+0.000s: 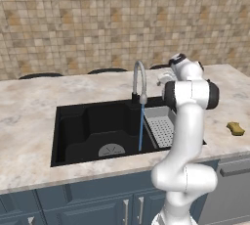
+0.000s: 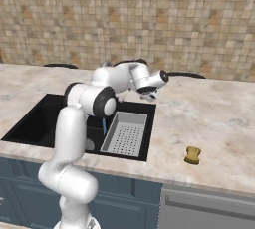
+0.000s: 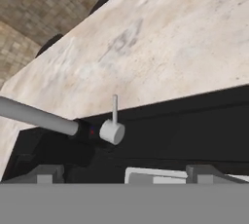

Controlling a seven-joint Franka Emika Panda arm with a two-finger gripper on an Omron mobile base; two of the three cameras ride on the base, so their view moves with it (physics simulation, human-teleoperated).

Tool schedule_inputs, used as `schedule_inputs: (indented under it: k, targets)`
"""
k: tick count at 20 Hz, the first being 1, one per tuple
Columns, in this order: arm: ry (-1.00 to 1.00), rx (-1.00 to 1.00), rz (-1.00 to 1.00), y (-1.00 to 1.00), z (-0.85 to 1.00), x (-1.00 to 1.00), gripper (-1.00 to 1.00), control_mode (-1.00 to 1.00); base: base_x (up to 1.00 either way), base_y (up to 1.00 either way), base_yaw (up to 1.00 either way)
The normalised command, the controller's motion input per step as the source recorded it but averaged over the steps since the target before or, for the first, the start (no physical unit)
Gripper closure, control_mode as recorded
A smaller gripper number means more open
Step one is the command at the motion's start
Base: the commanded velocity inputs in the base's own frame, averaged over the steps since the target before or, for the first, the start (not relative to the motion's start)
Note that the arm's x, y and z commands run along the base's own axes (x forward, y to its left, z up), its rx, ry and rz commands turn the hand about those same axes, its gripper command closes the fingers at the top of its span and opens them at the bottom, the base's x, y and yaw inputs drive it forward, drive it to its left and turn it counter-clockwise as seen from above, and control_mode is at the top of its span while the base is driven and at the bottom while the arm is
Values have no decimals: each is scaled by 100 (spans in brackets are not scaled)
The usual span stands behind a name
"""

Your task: Soak the sponge with water for a few seconds and then drop it inside the sink.

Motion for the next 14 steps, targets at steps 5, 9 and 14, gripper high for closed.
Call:
schedule_inputs:
  k: [5,9,14]
  targets:
    - [0,-6,0,0,34,-52,-100,-100,0,0,0]
    - [0,-6,0,-4,47,-44,-100,-100,0,0,0]
    - [0,-5,0,-5,29,-57,-100,-100,0,0,0]
